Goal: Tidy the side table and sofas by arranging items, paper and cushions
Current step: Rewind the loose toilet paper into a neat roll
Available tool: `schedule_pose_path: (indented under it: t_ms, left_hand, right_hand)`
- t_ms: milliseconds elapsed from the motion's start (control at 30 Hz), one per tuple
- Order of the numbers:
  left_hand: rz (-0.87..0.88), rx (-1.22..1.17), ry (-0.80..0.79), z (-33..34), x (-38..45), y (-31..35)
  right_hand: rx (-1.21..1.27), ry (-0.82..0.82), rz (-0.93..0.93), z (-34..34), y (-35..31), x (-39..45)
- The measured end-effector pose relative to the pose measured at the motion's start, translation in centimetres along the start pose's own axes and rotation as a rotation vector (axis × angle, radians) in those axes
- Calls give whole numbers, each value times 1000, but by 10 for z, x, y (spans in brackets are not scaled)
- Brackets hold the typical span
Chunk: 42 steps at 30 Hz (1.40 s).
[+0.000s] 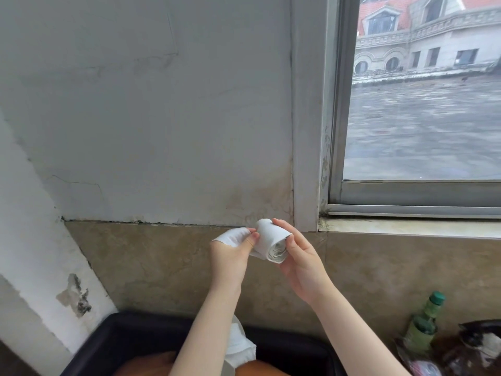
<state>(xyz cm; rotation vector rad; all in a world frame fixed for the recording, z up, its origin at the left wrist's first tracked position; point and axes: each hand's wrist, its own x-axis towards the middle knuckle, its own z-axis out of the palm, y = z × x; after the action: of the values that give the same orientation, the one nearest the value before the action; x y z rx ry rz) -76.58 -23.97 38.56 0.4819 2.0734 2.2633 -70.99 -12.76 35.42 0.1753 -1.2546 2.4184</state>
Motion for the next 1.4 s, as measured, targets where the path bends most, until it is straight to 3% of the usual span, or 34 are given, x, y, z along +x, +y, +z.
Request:
schedule_pose_path:
  t_ms: [200, 567, 833, 1033, 1400]
  left_hand:
    - [-35, 77, -70, 2, -1, -4]
    - [11, 70, 86, 7, 7, -10]
    - [-39, 19, -123, -4, 10, 0]
    - [-38, 16, -159, -8, 14, 4]
    - [-181, -202, -11, -5, 14, -11]
  right_hand:
    - [-25, 5, 15, -3, -1, -2]
    - [21, -26, 59, -3, 4, -2]
    - [-169, 1, 38, -10, -3, 2]
    - [-300, -90, 37, -11, -13, 3]
    - [-340, -139, 24, -8, -12, 1]
